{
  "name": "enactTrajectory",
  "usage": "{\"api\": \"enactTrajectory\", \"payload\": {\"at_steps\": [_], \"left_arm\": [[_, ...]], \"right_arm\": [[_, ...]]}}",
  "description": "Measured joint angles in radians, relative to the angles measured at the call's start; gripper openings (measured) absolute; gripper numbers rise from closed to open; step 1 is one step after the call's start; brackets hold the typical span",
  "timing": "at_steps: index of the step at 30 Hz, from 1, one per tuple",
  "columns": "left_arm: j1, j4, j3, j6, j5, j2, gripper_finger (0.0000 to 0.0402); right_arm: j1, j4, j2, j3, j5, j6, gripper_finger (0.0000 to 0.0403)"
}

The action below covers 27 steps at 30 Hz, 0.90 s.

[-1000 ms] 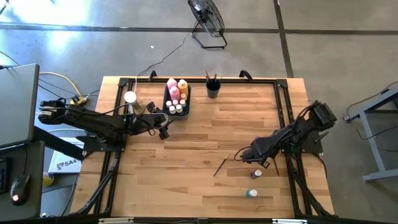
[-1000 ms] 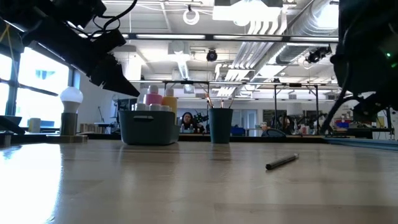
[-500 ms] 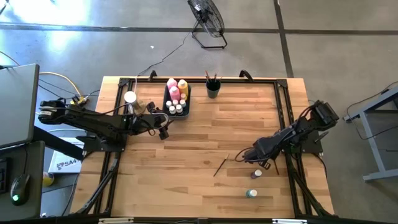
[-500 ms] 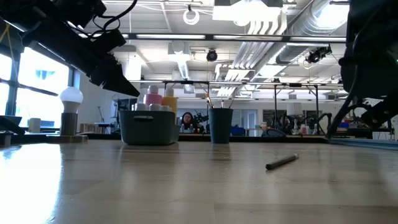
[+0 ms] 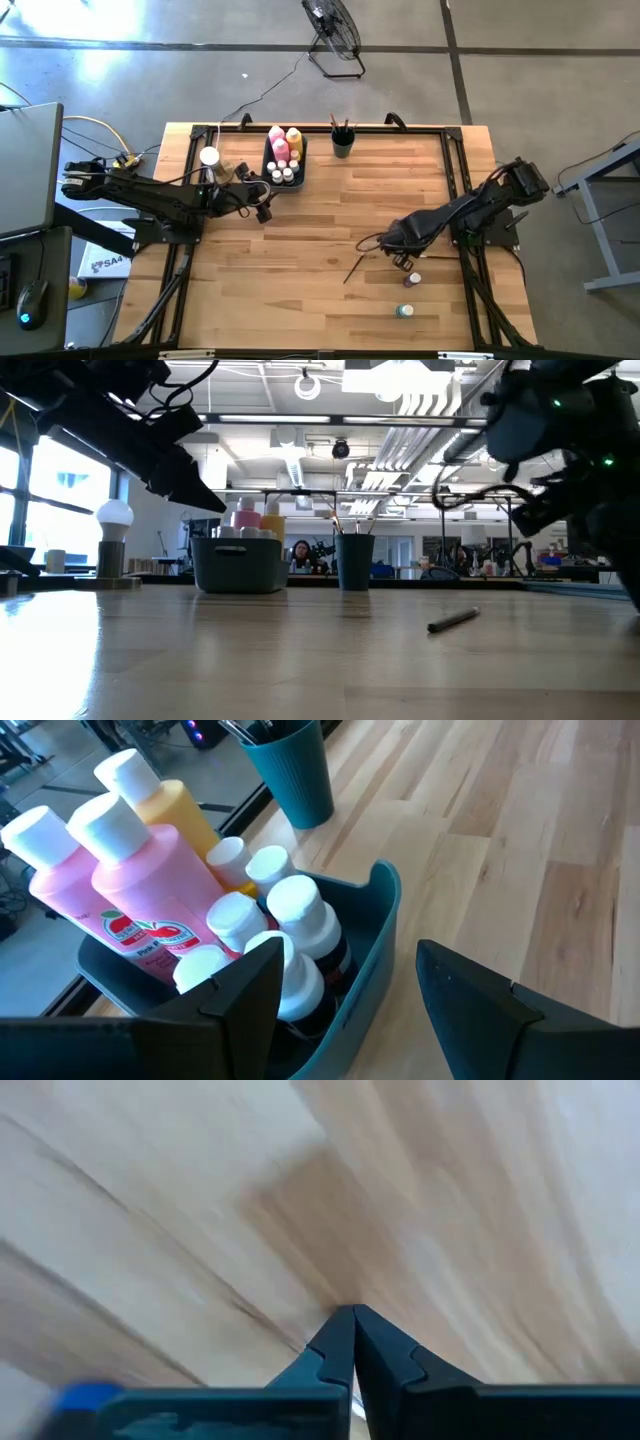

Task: Pick & Place Paint Supplies
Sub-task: Put the silver paint brush into the green cup

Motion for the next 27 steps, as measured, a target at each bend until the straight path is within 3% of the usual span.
{"api": "enactTrajectory", "payload": {"at_steps": [3,7,12,20,27], "left_arm": [[0.0,-0.002,0.0,0.0,0.0,0.0,0.0223],[0.0,-0.005,0.0,0.0,0.0,0.0,0.0223],[0.0,-0.005,0.0,0.0,0.0,0.0,0.0223],[0.0,-0.026,0.0,-0.003,0.002,0.0,0.0223],[0.0,-0.027,0.0,-0.003,0.001,0.0,0.0223]], "right_arm": [[-0.019,-0.012,0.0,0.022,0.067,-0.03,0.0002],[-0.039,-0.174,0.0,0.077,0.123,-0.09,0.0002],[-0.039,-0.371,0.0,0.118,0.033,-0.119,0.0002],[0.061,-0.345,0.0,0.052,-0.112,-0.044,0.0002],[0.165,-0.339,0.0,0.047,-0.08,-0.079,0.0002]]}}
